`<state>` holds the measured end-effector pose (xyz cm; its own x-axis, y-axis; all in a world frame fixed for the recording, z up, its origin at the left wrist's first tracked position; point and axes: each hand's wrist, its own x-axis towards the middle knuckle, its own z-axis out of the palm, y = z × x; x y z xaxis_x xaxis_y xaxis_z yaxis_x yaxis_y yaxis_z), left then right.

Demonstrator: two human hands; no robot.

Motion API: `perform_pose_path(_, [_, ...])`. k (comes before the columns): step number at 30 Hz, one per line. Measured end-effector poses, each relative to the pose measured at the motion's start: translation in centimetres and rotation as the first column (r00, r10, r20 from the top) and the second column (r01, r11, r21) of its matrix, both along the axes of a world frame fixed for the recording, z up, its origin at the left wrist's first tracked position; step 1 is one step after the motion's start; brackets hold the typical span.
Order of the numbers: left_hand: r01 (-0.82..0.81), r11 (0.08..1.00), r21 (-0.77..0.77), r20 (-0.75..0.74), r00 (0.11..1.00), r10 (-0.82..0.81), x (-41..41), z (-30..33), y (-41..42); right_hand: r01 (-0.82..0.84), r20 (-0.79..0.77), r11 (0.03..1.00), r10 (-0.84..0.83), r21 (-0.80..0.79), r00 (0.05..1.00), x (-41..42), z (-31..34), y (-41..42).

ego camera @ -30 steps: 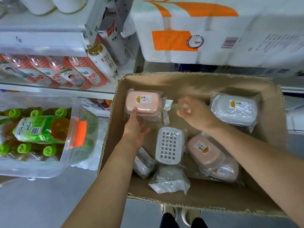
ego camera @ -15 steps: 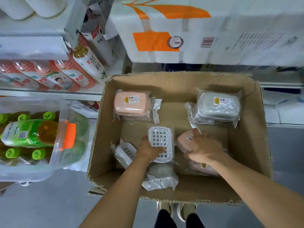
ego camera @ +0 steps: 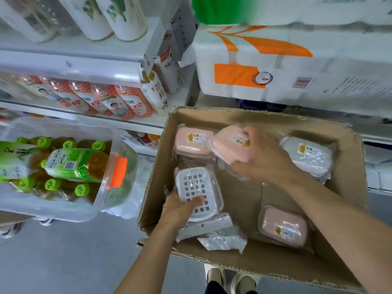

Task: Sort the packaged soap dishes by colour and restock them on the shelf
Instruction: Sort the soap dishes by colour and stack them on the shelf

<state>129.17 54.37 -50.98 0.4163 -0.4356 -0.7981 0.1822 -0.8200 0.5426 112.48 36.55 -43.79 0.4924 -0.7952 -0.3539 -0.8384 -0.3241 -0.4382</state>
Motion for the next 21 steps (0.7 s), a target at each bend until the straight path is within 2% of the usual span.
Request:
perform_pose_path(4, [-0.043,0.999,0.030,0.001,0.999,0.043,0.8,0.5,0.6,-0.279,0.073,0.936,0.300,-0.214,0.951,5.6,-1.7,-1.5])
perform_pose_path(7, [-0.074,0.997,0.027,-0.007,0.997,0.074,1.0,0.5,0.7,-0.440,-0.067,0.875,0.436,-0.200,0.897,8.4,-3.7,-2.8])
perform_pose_path(9, [-0.075,0.997,0.032,-0.004,0.997,0.075,1.0,0.6,0.6,-0.452,-0.118,0.876,0.437,-0.168,0.891,8.2,-3.9,-3.0])
perform_pose_path(13, [-0.053,0.998,0.021,-0.017,0.998,0.053,0.0,0.7,0.1,-0.261,0.105,0.926,0.298,-0.273,0.949,1.3,-3.1,0.3])
perform_pose_path(14, [-0.038,0.999,0.026,-0.021,0.999,0.039,-0.4,0.7,-0.1,-0.229,0.063,0.944,0.251,-0.238,0.966,-1.4,-3.6,1.5])
perform_pose_path(15, [-0.047,0.999,0.023,-0.016,0.999,0.047,-0.4,0.6,0.1,-0.233,-0.042,0.959,0.229,-0.162,0.972,-3.5,-4.6,3.0])
perform_pose_path(16, [-0.056,0.998,0.018,-0.019,0.998,0.057,-0.3,0.6,0.2,-0.235,-0.198,0.971,0.224,-0.037,0.954,-5.5,-5.7,4.4])
perform_pose_path(18, [-0.060,0.998,0.009,-0.026,0.998,0.060,-0.5,0.7,0.0,-0.124,-0.446,0.970,0.208,0.209,0.870,-9.0,-8.0,6.5])
perform_pose_path(20, [-0.059,0.998,0.002,-0.022,0.998,0.059,-0.5,0.6,-0.1,0.010,-0.533,0.934,0.194,0.356,0.823,-11.0,-10.0,8.0])
perform_pose_path(21, [-0.060,0.998,0.000,-0.022,0.998,0.060,-0.3,0.6,-0.2,0.029,-0.554,0.926,0.200,0.376,0.808,-11.5,-10.9,8.6])
